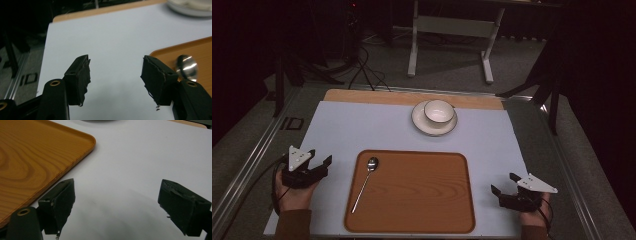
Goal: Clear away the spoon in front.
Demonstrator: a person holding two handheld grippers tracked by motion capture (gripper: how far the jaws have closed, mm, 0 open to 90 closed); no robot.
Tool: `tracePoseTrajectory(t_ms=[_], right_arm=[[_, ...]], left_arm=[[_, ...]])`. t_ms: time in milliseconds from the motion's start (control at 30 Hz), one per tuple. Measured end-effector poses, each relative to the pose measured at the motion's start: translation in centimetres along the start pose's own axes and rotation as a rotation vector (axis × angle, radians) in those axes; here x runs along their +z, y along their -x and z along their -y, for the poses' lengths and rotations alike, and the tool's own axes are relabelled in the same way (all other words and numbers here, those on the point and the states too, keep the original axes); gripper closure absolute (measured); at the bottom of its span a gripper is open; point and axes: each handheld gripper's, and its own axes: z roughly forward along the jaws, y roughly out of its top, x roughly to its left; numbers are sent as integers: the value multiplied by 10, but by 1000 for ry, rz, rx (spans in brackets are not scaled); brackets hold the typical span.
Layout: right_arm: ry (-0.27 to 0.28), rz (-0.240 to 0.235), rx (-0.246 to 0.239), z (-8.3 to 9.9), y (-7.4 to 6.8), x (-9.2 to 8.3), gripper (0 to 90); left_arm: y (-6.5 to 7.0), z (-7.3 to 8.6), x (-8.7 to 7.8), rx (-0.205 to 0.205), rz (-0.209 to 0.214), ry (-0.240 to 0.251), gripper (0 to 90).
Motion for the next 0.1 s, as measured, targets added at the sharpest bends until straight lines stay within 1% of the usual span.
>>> tracePoseTrajectory(t_ms=[67,100], right_arm=[[1,-1,-1,0,0,0,140],[-1,-1,1,0,1,1,140]], left_arm=[[-3,2,7,-15,-10,-29,387],[-3,2,7,-15,-10,-29,385]])
